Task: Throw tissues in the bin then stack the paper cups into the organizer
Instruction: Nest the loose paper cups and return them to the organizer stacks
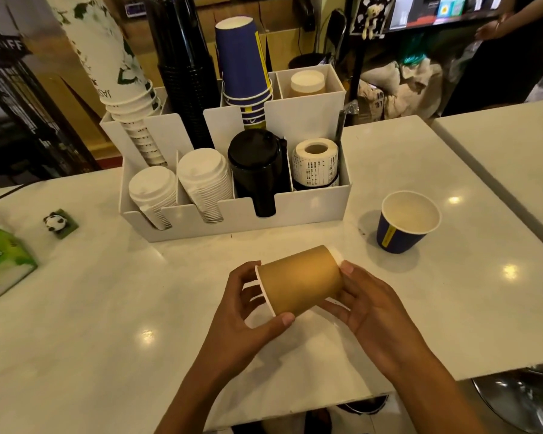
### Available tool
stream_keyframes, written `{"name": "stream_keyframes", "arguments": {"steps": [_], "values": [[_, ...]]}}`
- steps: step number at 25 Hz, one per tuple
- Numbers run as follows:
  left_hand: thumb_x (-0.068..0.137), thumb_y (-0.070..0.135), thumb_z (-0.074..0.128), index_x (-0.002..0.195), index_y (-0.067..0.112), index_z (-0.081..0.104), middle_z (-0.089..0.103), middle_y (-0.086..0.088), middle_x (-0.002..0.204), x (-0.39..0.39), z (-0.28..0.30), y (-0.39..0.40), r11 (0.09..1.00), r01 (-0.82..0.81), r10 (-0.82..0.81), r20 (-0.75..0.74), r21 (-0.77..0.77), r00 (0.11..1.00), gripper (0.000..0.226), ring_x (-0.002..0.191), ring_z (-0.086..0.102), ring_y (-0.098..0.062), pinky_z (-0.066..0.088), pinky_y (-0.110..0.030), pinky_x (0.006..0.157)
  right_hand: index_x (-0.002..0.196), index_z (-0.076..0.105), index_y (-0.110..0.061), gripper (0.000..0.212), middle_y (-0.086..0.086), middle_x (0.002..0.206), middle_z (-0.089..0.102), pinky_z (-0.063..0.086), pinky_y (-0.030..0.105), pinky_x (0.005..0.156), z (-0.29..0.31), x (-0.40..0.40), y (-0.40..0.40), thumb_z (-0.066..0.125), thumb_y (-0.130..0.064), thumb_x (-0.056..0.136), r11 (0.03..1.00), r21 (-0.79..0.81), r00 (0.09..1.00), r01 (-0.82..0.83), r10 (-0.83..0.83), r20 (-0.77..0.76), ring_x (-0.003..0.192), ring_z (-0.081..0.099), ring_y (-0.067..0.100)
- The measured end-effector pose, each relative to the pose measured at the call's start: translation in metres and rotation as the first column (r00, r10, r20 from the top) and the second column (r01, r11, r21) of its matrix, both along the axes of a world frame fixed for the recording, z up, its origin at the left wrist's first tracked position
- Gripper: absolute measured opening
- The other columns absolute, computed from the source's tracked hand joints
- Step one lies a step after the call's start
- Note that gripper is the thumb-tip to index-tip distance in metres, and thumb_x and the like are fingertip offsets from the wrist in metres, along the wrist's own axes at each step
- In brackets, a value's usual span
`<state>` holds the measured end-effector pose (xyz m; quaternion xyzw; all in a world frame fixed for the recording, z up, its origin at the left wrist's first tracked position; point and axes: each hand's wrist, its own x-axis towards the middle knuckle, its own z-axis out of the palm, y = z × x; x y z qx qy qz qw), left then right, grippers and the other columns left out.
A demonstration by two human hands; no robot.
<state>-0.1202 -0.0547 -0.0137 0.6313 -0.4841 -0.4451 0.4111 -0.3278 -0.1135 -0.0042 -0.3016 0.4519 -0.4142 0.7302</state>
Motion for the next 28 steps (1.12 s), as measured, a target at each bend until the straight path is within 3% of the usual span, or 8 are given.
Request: {"name": "stream_keyframes", "arguments": {"steps": [4, 8, 11, 13, 15, 20, 25, 28], "values": [[0.051, 0.065, 0.083, 0.13, 0.058, 0.024, 0.035, 0.035, 0.137, -0.003, 0.007, -0.008, 0.996, 0.086, -0.088, 0.168, 0.017, 0.982, 0.099, 0.121, 0.051, 0.001, 0.046, -0.016, 0.097, 0.118, 0.066, -0.027, 0.053, 0.001, 0.123, 0.07, 0.057, 0.044, 0.093, 0.013, 0.005, -0.004, 0.072, -0.046, 0.07, 0.999, -0.054, 0.996, 0.0, -0.005, -0.091, 0.111, 0.069, 0.022], [0.066, 0.058, 0.083, 0.147, 0.04, 0.025, 0.034, 0.015, 0.153, 0.003, 0.007, -0.044, 0.974, 0.227, -0.201, 0.394, -0.02, 0.897, 0.101, 0.134, 0.04, -0.007, 0.039, -0.03, 0.109, 0.116, 0.065, -0.036, 0.047, -0.017, 0.11, 0.071, 0.056, 0.035, 0.088, 0.046, -0.004, -0.028, 0.073, -0.045, 0.07, 0.942, -0.316, 0.945, 0.11, -0.198, -0.261, 0.104, 0.069, 0.012], [0.085, 0.067, 0.056, 0.153, 0.03, 0.027, 0.027, 0.004, 0.163, 0.002, -0.008, -0.077, 0.905, 0.424, -0.26, 0.725, -0.049, 0.638, 0.083, 0.147, 0.028, -0.018, 0.033, -0.044, 0.117, 0.127, 0.057, -0.039, 0.061, -0.022, 0.117, 0.063, 0.053, 0.026, 0.084, 0.071, -0.013, -0.045, 0.071, -0.051, 0.069, 0.877, -0.481, 0.861, 0.016, -0.256, -0.439, 0.106, 0.062, 0.007], [0.09, 0.068, 0.044, 0.156, 0.031, 0.021, 0.016, 0.001, 0.167, 0.001, -0.018, -0.096, 0.837, 0.545, -0.346, 0.823, 0.054, 0.45, 0.079, 0.153, 0.015, -0.021, 0.025, -0.047, 0.121, 0.13, 0.054, -0.04, 0.066, -0.021, 0.123, 0.06, 0.05, 0.022, 0.081, 0.083, -0.014, -0.054, 0.069, -0.052, 0.068, 0.843, -0.535, 0.852, -0.055, -0.24, -0.465, 0.108, 0.059, 0.005], [0.091, 0.068, 0.04, 0.156, 0.035, 0.016, 0.009, 0.002, 0.168, 0.004, -0.025, -0.111, 0.78, 0.613, -0.412, 0.838, 0.122, 0.357, 0.077, 0.154, 0.008, -0.021, 0.018, -0.046, 0.124, 0.13, 0.052, -0.04, 0.065, -0.019, 0.127, 0.058, 0.047, 0.017, 0.08, 0.095, -0.015, -0.065, 0.069, -0.052, 0.068, 0.809, -0.582, 0.856, -0.085, -0.239, -0.457, 0.11, 0.057, 0.004], [0.093, 0.069, 0.035, 0.156, 0.043, 0.006, -0.005, 0.006, 0.168, 0.017, -0.044, -0.129, 0.724, 0.664, -0.455, 0.854, 0.188, 0.254, 0.075, 0.153, -0.013, -0.013, 0.003, -0.04, 0.125, 0.118, 0.052, -0.047, 0.039, -0.034, 0.111, 0.059, 0.049, 0.006, 0.073, 0.126, -0.016, -0.093, 0.071, -0.031, 0.087, 0.711, -0.697, 0.87, -0.091, -0.284, -0.403, 0.102, 0.057, -0.011], [0.091, 0.07, 0.036, 0.154, 0.046, 0.009, -0.003, 0.009, 0.168, 0.016, -0.047, -0.133, 0.741, 0.647, -0.454, 0.843, 0.179, 0.288, 0.073, 0.153, -0.01, -0.01, 0.004, -0.042, 0.125, 0.125, 0.053, -0.037, 0.037, -0.029, 0.111, 0.06, 0.053, 0.019, 0.08, 0.154, -0.006, -0.132, 0.067, -0.032, 0.091, 0.639, -0.769, 0.89, -0.013, -0.343, -0.3, 0.109, 0.059, 0.0], [0.09, 0.07, 0.036, 0.154, 0.046, 0.01, 0.0, 0.009, 0.168, 0.015, -0.047, -0.133, 0.755, 0.631, -0.449, 0.842, 0.179, 0.298, 0.073, 0.154, -0.006, -0.011, 0.006, -0.043, 0.125, 0.134, 0.051, -0.024, 0.046, -0.015, 0.121, 0.057, 0.052, 0.019, 0.076, 0.173, 0.006, -0.17, 0.065, -0.034, 0.092, 0.612, -0.79, 0.875, -0.031, -0.366, -0.317, 0.111, 0.057, 0.007]]}}
